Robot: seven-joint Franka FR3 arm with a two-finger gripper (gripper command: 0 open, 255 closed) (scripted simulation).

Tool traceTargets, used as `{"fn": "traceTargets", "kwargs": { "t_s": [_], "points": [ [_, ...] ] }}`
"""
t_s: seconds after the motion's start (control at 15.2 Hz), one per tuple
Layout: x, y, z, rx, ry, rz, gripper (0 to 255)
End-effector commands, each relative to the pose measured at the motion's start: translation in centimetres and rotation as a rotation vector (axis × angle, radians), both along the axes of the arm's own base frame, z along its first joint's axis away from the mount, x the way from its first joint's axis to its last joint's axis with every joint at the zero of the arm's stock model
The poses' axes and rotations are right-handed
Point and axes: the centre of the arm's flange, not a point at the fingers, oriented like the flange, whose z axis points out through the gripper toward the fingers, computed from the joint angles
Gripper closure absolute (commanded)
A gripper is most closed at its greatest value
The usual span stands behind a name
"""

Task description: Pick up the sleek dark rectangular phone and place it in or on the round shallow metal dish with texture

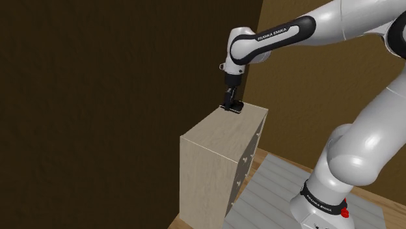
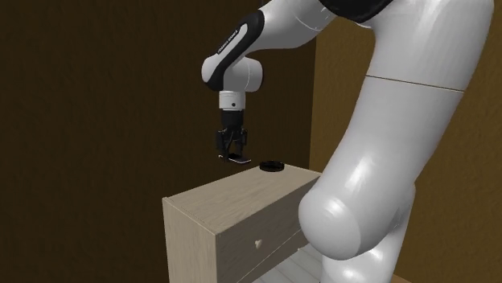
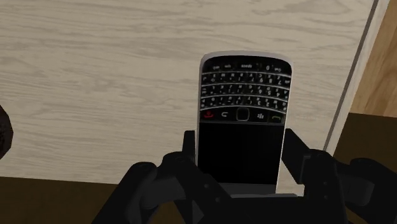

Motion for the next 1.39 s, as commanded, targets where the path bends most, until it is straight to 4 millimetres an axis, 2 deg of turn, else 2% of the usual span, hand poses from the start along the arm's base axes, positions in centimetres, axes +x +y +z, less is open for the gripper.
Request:
{"fn": "traceTargets", "kwargs": {
  "t_s": [0.0,1.32],
  "points": [
    [0.9,-2.4,-0.1,0.0,0.0,0.001,255],
    [10.1,-27.1,0.2,0.0,0.0,0.001,255]
  ]
}}
